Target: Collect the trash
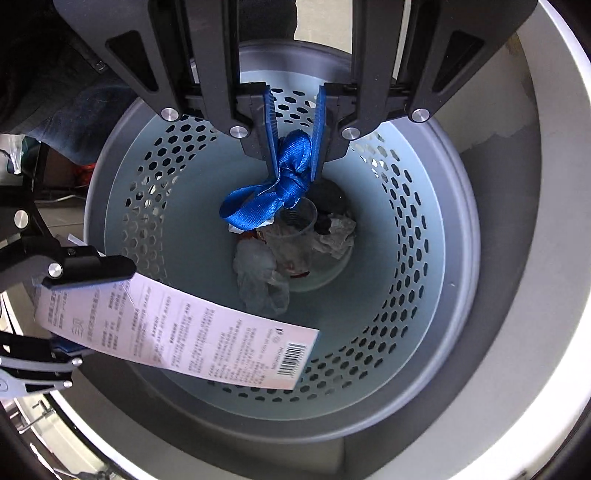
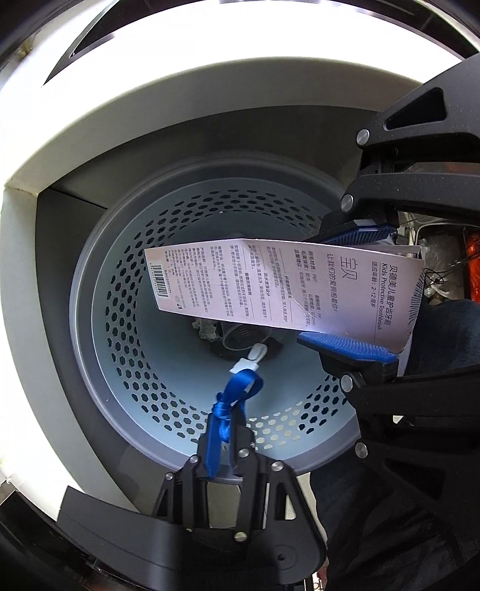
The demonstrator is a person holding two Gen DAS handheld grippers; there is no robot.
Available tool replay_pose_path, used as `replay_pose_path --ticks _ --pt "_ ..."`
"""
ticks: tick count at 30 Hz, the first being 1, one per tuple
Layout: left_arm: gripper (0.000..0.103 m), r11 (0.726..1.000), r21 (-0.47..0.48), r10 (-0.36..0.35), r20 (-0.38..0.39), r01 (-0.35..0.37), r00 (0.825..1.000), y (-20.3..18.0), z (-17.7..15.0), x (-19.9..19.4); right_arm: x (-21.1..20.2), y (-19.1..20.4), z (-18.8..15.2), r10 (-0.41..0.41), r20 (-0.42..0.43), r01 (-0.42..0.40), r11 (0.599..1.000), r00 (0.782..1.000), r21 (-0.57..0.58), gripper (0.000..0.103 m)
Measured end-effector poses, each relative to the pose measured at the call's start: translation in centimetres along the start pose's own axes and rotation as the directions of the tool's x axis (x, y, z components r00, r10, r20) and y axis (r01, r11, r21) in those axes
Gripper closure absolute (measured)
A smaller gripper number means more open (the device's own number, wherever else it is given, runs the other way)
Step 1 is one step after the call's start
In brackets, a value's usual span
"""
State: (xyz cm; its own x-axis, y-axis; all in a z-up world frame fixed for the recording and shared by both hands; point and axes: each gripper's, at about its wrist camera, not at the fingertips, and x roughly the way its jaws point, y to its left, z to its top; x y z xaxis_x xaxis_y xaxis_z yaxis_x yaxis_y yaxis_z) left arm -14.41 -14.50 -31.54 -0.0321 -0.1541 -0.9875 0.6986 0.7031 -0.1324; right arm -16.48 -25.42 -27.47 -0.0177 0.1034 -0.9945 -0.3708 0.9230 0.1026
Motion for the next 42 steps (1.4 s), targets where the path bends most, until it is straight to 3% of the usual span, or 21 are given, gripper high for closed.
replay_pose_path --ticks 18,19,22,23,24,33,42 --pt "0.083 1.0 0.021 0.021 0.0 -0.021 1.0 -0.6 0.1 -0.4 -0.5 0.4 0.7 0.013 0.016 -0.013 1.0 1.0 -0.001 0.059" --pt "0.081 1.0 0.017 0.025 0.005 -0.025 1.0 -0.6 0.1 -0.6 -0.5 0.4 0.6 0.013 0.021 -0.013 1.0 1.0 0.003 0.058" --pt "0.052 0.998 0.012 0.053 0.027 -0.054 0.998 -0.4 0.1 -1.1 -0.8 0.4 0.5 0.008 0.033 -0.009 1.0 0.999 0.007 0.057" --pt "0.038 0.997 0.012 0.073 0.041 -0.074 0.996 -0.4 0.1 -1.3 -0.9 0.3 0.3 0.0 0.034 -0.001 1.0 0.999 0.008 0.055" --pt "0.031 0.996 0.011 0.085 0.054 -0.086 0.995 -0.4 0.1 -1.6 -1.0 0.3 0.2 -0.002 0.033 0.002 1.0 0.999 0.011 0.047" --pt "0.016 0.993 0.006 0.114 0.092 -0.115 0.989 -0.7 0.0 -3.8 -2.0 0.5 -2.3 -0.005 0.046 0.004 0.999 0.999 0.033 0.013" --pt "0.011 0.993 -0.022 0.121 0.113 -0.119 0.986 -0.4 -0.2 -5.8 -2.7 1.0 -3.4 0.019 0.076 -0.023 0.998 0.997 0.051 0.009"
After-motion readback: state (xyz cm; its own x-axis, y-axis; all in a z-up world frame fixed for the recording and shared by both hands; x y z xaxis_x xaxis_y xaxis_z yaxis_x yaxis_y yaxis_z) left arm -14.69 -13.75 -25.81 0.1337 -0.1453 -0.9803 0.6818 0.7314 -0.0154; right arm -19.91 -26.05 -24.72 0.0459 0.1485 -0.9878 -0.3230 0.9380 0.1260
